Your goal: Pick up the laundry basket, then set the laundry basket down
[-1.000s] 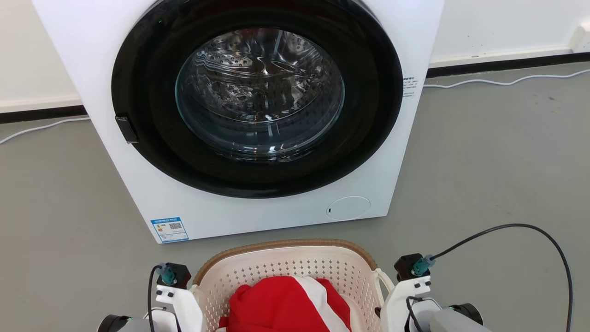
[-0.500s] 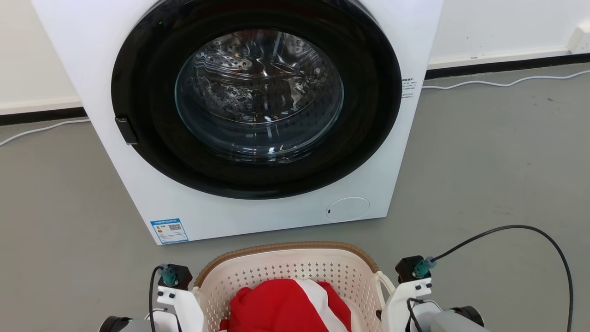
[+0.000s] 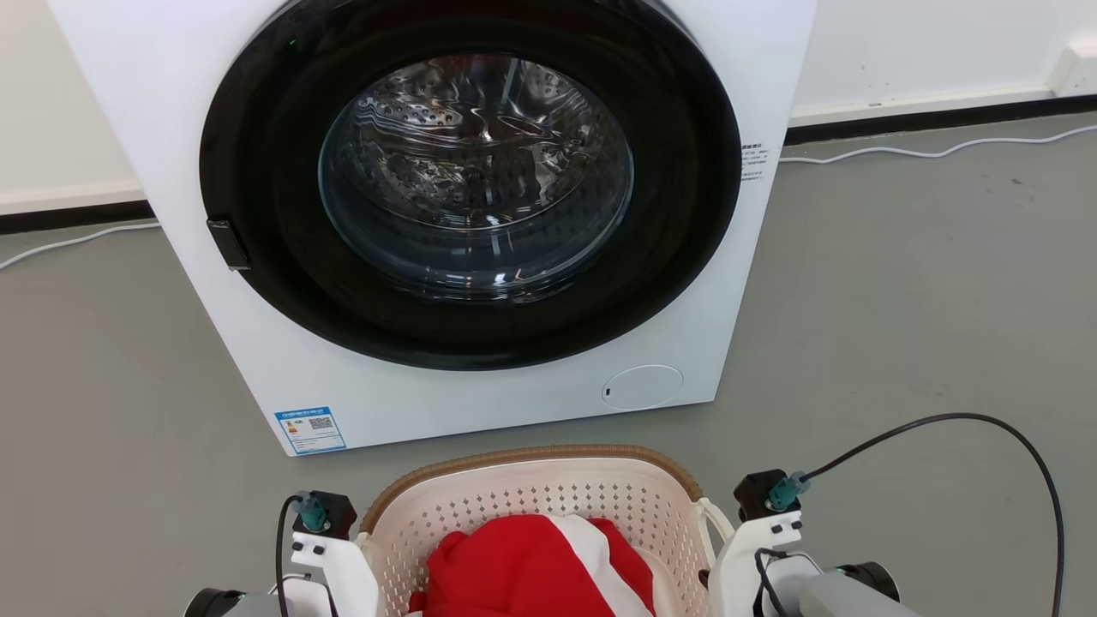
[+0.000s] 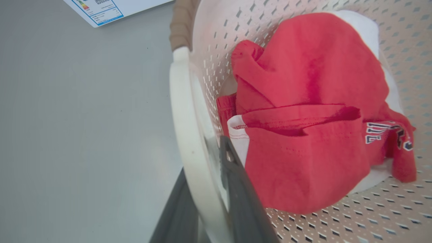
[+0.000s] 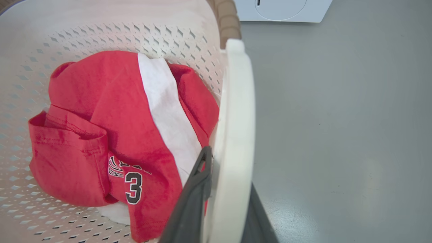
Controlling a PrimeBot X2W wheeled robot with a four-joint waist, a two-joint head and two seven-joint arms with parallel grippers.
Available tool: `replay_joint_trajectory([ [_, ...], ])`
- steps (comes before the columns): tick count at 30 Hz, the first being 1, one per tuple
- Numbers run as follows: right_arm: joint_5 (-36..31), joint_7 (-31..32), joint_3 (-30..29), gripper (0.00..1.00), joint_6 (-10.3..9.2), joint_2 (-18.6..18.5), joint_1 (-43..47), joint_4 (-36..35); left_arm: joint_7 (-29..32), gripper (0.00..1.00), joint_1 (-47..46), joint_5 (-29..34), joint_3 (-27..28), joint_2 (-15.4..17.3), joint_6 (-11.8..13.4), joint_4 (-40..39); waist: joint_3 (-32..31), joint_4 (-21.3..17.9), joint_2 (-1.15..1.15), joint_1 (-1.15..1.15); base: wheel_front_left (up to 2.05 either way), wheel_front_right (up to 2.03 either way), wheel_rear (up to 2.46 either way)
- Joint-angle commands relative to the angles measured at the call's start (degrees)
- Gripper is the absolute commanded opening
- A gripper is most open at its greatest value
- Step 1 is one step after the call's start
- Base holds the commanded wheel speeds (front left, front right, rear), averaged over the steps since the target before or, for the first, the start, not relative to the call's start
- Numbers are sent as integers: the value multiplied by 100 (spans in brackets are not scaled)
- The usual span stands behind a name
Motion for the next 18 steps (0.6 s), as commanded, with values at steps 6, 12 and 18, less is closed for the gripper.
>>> replay_joint_trajectory([
  [6,53,-190,167,0,101,29,-271,-49,-96,0,-300,-20,19,235,-20,16,34,-27,0,0,0,0,0],
  [12,115,-286,243,0,101,29,-307,-48,-125,0,-323,-56,-36,247,-20,36,76,-28,0,0,0,0,0],
  [18,163,-407,325,0,101,29,-373,-94,-215,0,-342,-105,-58,248,-20,58,165,-17,0,0,0,0,0],
])
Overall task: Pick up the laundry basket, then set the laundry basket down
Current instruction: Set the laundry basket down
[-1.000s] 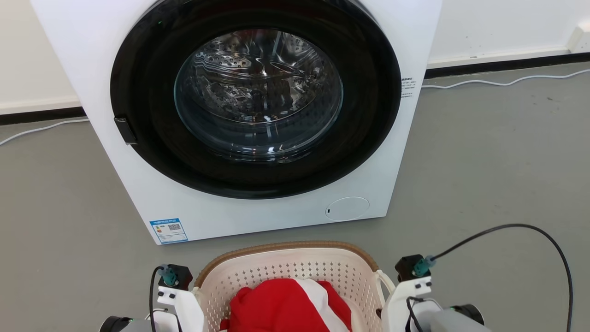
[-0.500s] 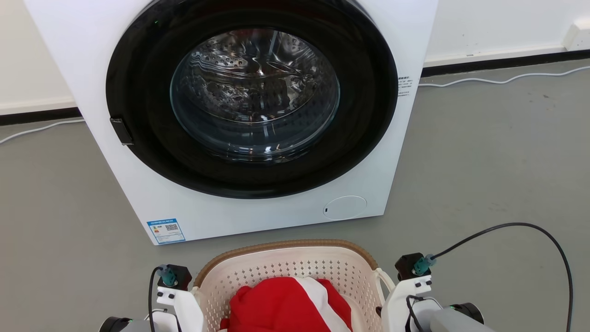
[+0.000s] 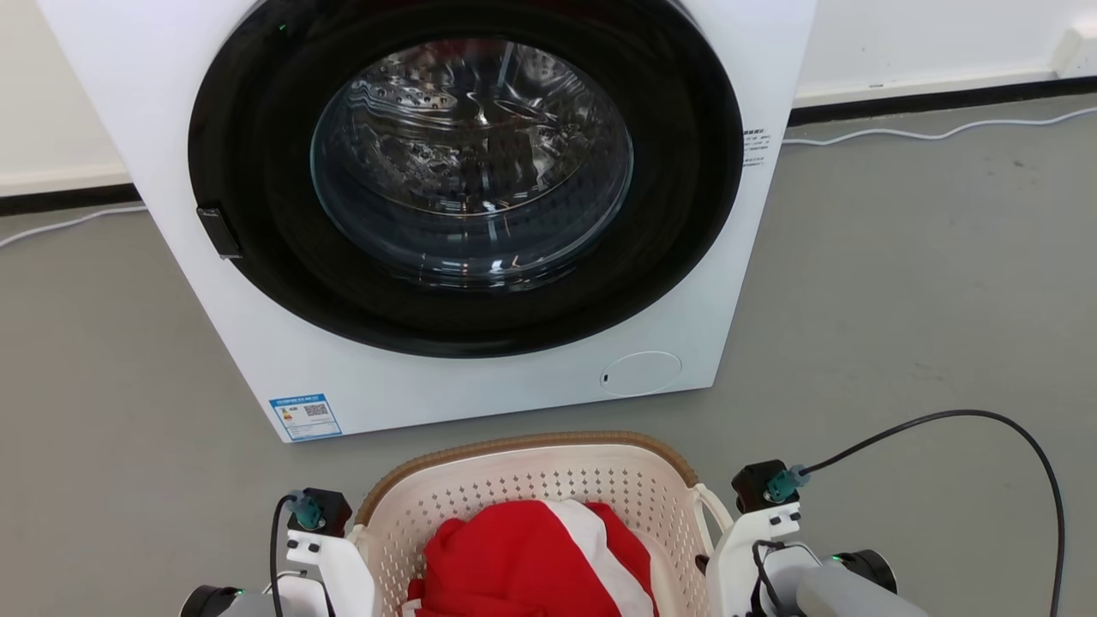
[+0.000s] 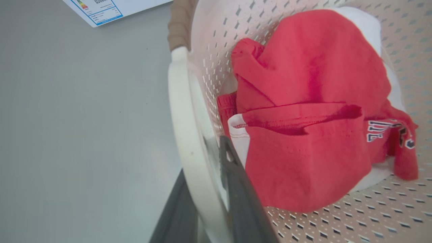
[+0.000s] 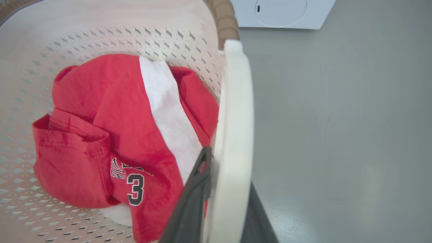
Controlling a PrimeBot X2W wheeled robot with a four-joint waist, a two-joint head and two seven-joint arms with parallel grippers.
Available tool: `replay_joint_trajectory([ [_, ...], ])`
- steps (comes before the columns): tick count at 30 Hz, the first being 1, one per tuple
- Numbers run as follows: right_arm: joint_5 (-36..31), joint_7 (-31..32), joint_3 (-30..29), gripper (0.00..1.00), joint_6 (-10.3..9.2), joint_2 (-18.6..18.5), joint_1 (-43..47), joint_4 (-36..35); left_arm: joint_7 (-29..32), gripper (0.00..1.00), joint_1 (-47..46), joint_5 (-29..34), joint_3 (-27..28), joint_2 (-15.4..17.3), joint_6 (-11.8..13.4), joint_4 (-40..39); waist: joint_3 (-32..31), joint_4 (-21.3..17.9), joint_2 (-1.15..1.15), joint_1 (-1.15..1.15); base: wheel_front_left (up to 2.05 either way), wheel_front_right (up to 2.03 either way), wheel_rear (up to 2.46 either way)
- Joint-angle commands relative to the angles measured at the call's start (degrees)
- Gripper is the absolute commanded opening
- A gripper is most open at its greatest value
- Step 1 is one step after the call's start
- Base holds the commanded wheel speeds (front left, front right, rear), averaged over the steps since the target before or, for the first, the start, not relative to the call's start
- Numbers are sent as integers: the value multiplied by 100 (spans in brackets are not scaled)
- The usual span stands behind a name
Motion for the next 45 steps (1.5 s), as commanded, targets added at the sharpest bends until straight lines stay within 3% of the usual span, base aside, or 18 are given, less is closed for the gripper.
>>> replay_joint_trajectory([
  [1,-8,-235,98,0,101,24,-273,-127,-70,0,-330,-8,65,234,-26,1,54,20,0,0,0,0,0],
  [10,-24,-766,174,0,101,24,-443,-182,-346,0,-597,37,19,334,-26,50,601,95,0,0,0,0,0],
  [26,-268,-1906,100,0,101,24,-1401,87,-1533,0,-1637,257,113,498,2,273,2444,282,0,0,0,0,0],
  [39,-838,-2346,108,0,101,24,-2145,178,-2134,0,-2453,415,159,573,34,425,3838,330,0,0,0,0,0],
  [45,-1262,-2386,-150,0,101,24,-2354,14,-2326,0,-2744,534,218,659,105,444,4422,336,0,0,0,0,0],
])
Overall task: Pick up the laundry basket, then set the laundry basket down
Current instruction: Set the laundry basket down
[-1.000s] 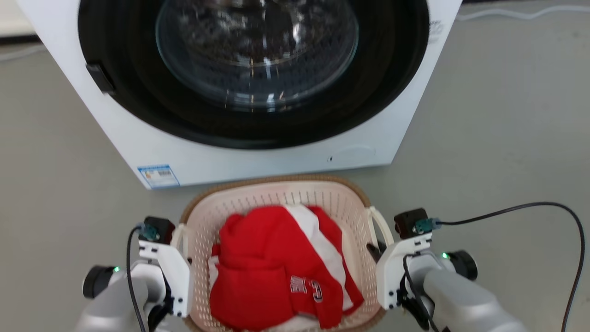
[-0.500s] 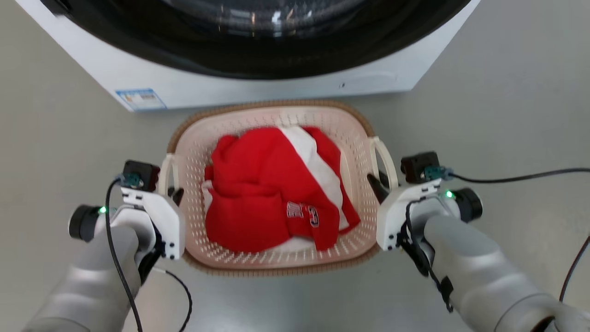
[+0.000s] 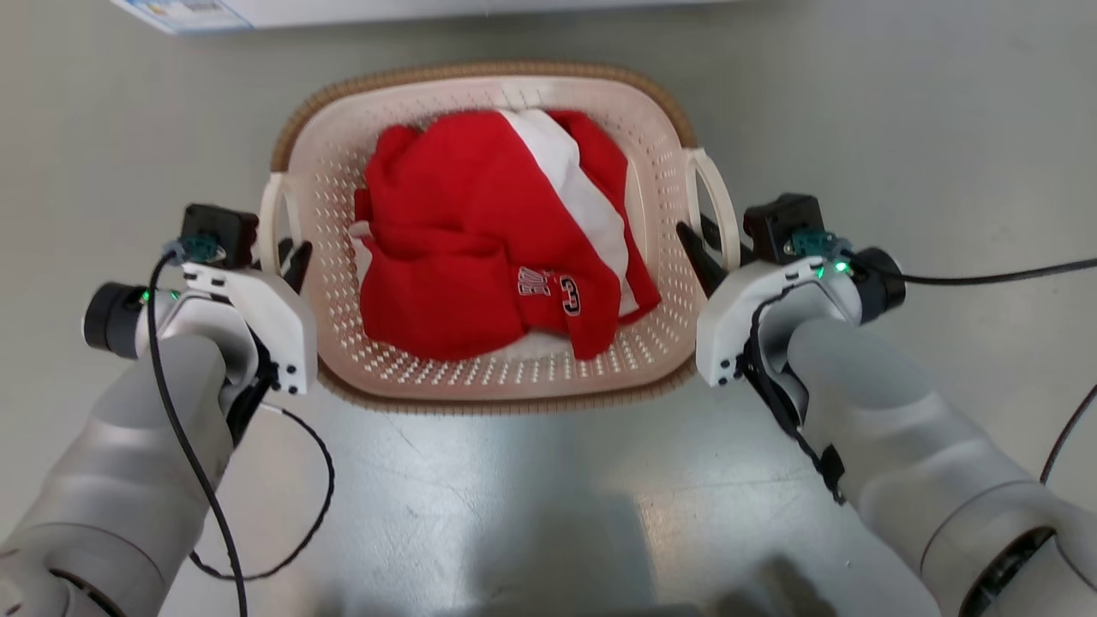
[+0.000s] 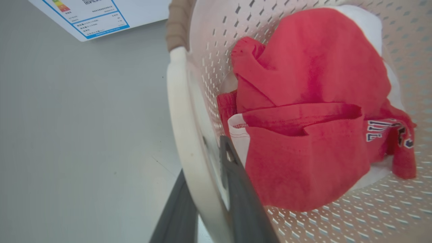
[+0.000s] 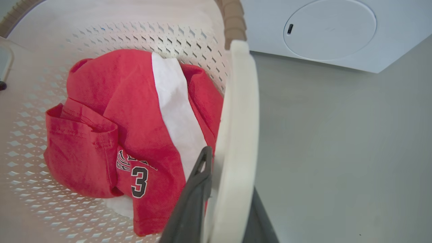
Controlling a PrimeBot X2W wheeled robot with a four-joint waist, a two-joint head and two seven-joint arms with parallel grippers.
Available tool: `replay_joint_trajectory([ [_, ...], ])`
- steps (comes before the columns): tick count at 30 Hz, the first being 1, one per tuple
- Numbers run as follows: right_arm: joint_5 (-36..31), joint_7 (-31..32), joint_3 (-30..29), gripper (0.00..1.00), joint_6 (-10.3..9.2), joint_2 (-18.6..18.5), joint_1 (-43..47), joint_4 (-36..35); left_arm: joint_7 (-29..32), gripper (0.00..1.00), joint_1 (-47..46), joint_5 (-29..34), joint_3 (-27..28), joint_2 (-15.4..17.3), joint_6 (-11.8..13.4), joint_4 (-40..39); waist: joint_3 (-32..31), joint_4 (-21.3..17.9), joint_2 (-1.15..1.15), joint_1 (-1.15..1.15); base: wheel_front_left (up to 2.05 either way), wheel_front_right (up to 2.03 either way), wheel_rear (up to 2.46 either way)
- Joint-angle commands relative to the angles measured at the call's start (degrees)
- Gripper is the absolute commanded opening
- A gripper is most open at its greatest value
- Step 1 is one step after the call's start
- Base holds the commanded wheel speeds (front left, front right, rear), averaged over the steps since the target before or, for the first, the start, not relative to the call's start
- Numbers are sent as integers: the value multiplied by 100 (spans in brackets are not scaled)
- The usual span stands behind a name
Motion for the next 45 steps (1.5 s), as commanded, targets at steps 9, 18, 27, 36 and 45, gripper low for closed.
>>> replay_joint_trajectory([
  [9,-1161,-86,-664,0,101,12,52,-389,-110,0,-475,458,407,562,343,-532,528,61,0,0,0,0,0],
  [18,-1896,-87,-1463,0,101,12,263,-646,-112,0,-285,951,950,747,562,-1130,724,46,0,0,0,0,0],
  [27,-2470,-87,-2044,0,101,12,343,-625,-112,0,-209,1196,1204,563,429,-981,858,137,0,0,0,0,0],
  [36,-2639,-87,-2252,0,101,12,378,-602,-112,0,-335,1375,1357,518,318,-814,1067,150,0,0,0,0,0],
  [45,-2670,-87,-2360,0,101,12,427,-628,-113,0,-459,1552,1513,472,259,-755,1178,150,0,0,0,0,0],
])
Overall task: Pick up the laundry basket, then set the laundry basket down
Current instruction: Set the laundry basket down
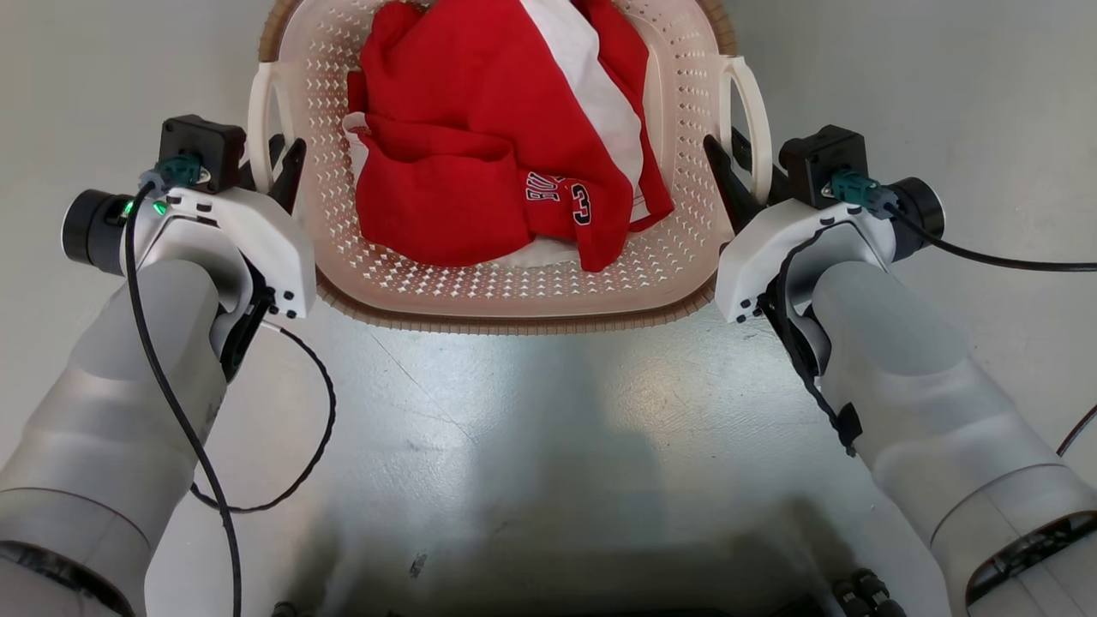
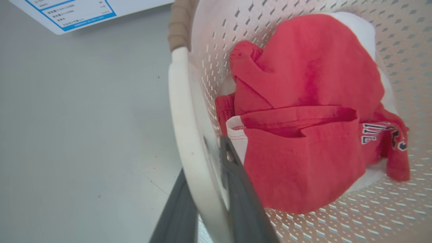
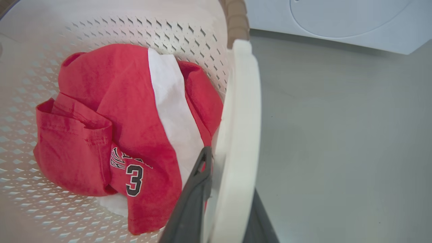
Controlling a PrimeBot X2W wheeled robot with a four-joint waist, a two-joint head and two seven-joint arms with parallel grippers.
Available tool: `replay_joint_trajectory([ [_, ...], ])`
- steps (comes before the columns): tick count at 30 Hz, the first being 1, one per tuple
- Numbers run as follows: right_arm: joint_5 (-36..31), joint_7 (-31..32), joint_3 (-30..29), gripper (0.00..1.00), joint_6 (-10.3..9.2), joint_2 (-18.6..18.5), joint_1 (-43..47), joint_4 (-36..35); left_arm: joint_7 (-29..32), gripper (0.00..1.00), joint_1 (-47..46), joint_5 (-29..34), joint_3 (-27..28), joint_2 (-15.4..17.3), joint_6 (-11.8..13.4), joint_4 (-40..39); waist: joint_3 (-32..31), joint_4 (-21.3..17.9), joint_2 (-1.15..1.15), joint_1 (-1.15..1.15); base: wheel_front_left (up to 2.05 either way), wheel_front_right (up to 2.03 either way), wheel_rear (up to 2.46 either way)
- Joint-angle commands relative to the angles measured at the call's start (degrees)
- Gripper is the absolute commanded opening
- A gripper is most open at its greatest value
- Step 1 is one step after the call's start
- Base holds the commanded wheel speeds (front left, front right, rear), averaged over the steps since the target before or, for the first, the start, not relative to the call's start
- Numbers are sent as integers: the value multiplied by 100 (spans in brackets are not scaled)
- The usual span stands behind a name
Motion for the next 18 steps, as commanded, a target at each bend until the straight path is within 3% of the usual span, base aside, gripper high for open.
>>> replay_joint_trajectory([
  [1,-181,-37,125,0,142,50,492,-77,-30,0,-130,149,115,313,-31,32,12,-2,0,0,0,0,0],
  [9,-178,-37,59,0,142,50,468,-87,-30,0,-124,245,210,261,-43,131,61,-26,0,0,0,0,0],
  [10,-230,-37,-13,40,142,50,432,-92,-30,0,-122,233,240,250,-18,178,72,-35,0,0,0,0,0],
  [11,-309,-37,-94,100,142,50,400,-100,-28,42,-101,196,263,218,-17,262,81,-43,0,0,0,0,0],
  [12,-379,-37,-203,100,142,50,382,-127,-20,87,-93,159,280,181,-28,337,88,-47,0,0,0,0,0],
  [13,-444,-37,-292,100,142,50,386,-159,-20,100,-105,151,280,154,-36,387,93,-43,0,0,0,0,0],
  [18,-793,-37,-750,100,142,50,476,-456,-27,100,-157,132,337,62,-8,516,87,-36,0,0,0,0,0],
])
